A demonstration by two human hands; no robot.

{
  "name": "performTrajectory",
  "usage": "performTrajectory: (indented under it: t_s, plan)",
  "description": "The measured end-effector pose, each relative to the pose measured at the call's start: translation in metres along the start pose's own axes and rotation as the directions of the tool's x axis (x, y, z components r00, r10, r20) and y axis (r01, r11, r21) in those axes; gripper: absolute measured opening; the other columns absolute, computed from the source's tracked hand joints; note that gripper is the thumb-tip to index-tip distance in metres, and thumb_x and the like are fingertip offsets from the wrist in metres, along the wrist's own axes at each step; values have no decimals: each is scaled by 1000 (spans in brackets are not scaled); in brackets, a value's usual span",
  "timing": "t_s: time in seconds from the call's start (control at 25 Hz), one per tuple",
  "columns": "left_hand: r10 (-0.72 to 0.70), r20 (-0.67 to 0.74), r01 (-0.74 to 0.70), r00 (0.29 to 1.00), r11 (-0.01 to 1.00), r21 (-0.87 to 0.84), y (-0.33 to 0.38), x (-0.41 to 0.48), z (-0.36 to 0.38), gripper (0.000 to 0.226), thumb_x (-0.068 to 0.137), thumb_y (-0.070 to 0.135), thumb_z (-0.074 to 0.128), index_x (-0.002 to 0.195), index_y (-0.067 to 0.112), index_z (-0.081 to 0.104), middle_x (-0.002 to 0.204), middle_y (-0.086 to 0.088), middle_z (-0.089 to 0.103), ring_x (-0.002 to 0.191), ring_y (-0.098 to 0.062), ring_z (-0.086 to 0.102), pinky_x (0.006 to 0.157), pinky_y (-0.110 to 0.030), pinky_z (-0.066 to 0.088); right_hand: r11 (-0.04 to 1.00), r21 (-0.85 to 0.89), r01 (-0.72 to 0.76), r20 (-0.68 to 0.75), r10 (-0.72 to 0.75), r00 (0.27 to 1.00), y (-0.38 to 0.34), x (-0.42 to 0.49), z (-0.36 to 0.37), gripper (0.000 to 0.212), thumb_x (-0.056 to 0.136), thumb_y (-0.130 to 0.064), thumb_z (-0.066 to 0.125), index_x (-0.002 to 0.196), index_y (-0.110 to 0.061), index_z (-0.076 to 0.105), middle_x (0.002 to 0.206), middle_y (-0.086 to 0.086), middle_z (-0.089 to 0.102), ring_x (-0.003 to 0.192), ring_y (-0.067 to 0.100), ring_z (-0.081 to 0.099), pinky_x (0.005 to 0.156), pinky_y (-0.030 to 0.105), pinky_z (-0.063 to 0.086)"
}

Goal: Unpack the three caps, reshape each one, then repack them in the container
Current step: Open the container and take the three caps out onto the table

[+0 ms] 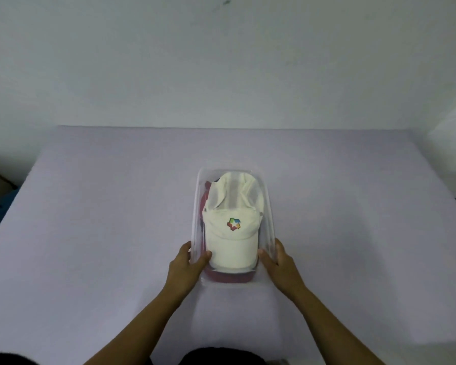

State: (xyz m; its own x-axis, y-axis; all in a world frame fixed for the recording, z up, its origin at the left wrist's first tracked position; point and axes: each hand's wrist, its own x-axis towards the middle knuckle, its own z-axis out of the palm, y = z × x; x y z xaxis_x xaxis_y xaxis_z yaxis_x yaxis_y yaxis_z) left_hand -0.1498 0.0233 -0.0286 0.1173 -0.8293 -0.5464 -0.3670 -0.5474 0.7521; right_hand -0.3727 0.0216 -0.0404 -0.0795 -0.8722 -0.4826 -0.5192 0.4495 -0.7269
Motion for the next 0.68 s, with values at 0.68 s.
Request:
performTrajectory:
  t_s: [0.68]
  plan:
    - [-204,-195,231,959,964,129,-6,1,12,48,85,52,58,64,10,45,62,-4,46,55,-13,43,51,-20,34,999,-27,32,20,-32,999,2,0,-1,68,96,-41,42,149,-13,10,154,10,27,139,25,31,111,32,25]
